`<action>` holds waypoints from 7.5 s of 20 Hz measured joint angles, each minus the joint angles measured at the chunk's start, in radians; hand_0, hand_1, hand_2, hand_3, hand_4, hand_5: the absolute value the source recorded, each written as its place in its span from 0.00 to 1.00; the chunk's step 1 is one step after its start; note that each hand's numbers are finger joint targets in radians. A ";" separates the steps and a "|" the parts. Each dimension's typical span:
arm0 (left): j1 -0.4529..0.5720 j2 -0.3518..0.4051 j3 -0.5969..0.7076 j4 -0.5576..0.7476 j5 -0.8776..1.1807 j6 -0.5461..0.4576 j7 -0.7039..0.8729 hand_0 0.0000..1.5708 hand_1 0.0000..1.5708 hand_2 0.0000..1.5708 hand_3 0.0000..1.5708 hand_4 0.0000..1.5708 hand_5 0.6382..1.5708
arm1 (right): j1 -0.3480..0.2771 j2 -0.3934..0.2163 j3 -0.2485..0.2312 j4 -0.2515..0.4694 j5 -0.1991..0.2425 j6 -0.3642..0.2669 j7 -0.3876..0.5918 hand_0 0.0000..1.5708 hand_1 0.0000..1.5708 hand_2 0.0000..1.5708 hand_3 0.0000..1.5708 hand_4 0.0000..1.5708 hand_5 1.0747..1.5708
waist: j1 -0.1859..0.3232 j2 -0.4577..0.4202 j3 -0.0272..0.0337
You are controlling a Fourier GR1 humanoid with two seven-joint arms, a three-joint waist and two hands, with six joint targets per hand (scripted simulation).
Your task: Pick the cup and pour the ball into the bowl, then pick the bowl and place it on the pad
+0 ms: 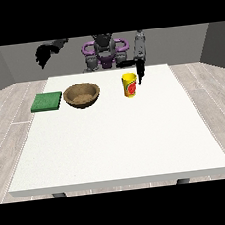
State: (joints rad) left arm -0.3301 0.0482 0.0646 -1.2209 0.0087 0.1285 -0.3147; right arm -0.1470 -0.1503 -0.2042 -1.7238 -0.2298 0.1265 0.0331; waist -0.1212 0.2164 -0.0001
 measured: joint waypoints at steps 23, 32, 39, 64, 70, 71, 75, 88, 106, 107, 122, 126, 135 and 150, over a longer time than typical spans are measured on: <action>-0.179 0.049 0.130 0.537 -0.065 0.186 -0.362 0.82 0.82 1.00 1.00 0.90 0.83 | -0.034 -0.162 -0.137 0.064 -0.171 0.160 0.018 0.00 0.00 0.00 0.12 0.40 0.99 | -0.105 0.036 0.0036; -0.287 0.021 -0.077 0.561 -0.338 0.414 -0.088 0.86 0.86 1.00 1.00 0.90 0.97 | -0.056 -0.216 -0.186 0.251 -0.193 0.182 0.052 0.00 0.00 0.00 0.15 0.41 0.99 | -0.054 -0.126 0.0036; -0.406 0.046 -0.303 0.706 -0.700 0.561 0.229 0.87 0.87 1.00 1.00 0.93 0.96 | -0.049 -0.208 -0.166 0.339 -0.179 0.208 0.051 0.00 0.00 0.00 0.00 0.43 0.98 | -0.063 -0.210 0.0072; -0.701 -0.048 -0.836 0.675 -1.260 0.026 0.951 0.11 0.11 0.76 1.00 0.72 1.00 | -0.147 -0.200 -0.151 0.610 -0.120 0.232 -0.053 0.00 0.00 0.00 0.17 0.44 0.95 | -0.059 -0.278 0.0008; -0.666 -0.044 -0.840 0.557 -1.267 -0.066 0.938 0.20 0.20 0.95 0.98 0.70 1.00 | -0.146 -0.220 -0.166 0.633 -0.121 0.217 -0.042 0.00 0.00 0.00 0.03 0.45 0.95 | -0.008 -0.303 0.0004; -0.664 -0.037 -0.822 0.536 -1.260 -0.044 0.937 0.48 0.48 1.00 0.98 0.70 0.98 | -0.141 -0.229 -0.176 0.641 -0.122 0.215 -0.046 0.00 0.00 0.00 0.03 0.45 0.95 | 0.010 -0.305 0.0001; -0.622 0.023 -0.683 0.437 -1.131 0.075 0.863 0.60 0.60 0.87 0.69 0.83 0.98 | -0.120 -0.255 -0.209 0.656 -0.126 0.200 -0.049 0.00 0.00 0.00 0.07 0.47 0.96 | 0.080 -0.315 -0.0020; -0.566 0.105 -0.044 0.109 -0.323 0.040 0.571 0.00 0.00 0.00 0.00 0.67 1.00 | -0.100 -0.202 -0.231 0.672 -0.099 0.084 -0.088 0.00 0.00 0.00 0.00 0.46 0.99 | 0.279 -0.245 -0.0089; -0.492 0.417 0.301 0.030 0.182 -0.430 0.513 0.00 0.00 0.00 0.00 0.64 0.96 | -0.205 -0.102 -0.222 0.935 -0.071 0.050 -0.344 0.00 0.00 0.00 0.00 0.34 0.97 | 0.334 -0.070 0.0008; -0.475 0.419 0.302 0.021 0.183 -0.432 0.502 0.00 0.00 0.00 0.00 0.64 0.96 | -0.213 -0.090 -0.215 0.951 -0.063 0.040 -0.359 0.00 0.00 0.00 0.00 0.35 0.97 | 0.330 -0.066 0.0006; -0.455 0.499 0.343 -0.098 0.268 -0.447 0.554 0.00 0.00 0.00 0.00 0.65 0.96 | -0.285 -0.113 -0.207 1.083 -0.045 0.079 -0.533 0.00 0.00 0.00 0.00 0.29 0.96 | 0.320 0.011 -0.0264; -0.454 0.522 0.355 -0.089 0.286 -0.464 0.556 0.00 0.00 0.00 0.00 0.65 0.97 | -0.304 -0.099 -0.199 1.083 -0.026 0.020 -0.527 0.00 0.00 0.00 0.00 0.30 0.95 | 0.318 0.011 -0.0267; -0.463 0.567 0.394 -0.104 0.342 -0.500 0.562 0.00 0.00 0.00 0.00 0.68 0.95 | -0.245 -0.098 -0.184 1.018 0.014 -0.108 -0.485 1.00 1.00 1.00 1.00 0.58 0.85 | 0.369 0.039 -0.0580; -0.386 0.620 0.459 0.018 0.363 -0.555 0.525 0.00 0.00 0.00 0.00 0.76 0.97 | -0.228 -0.287 -0.112 0.873 0.095 -0.229 -0.059 1.00 1.00 1.00 0.62 0.67 0.97 | 0.314 -0.015 -0.0052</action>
State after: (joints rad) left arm -0.7158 0.6685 0.5240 -1.2026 0.3722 -0.4260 0.2098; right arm -0.3751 -0.4373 -0.3159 -0.8508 -0.1350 -0.1030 -0.0259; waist 0.1928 0.2012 -0.0053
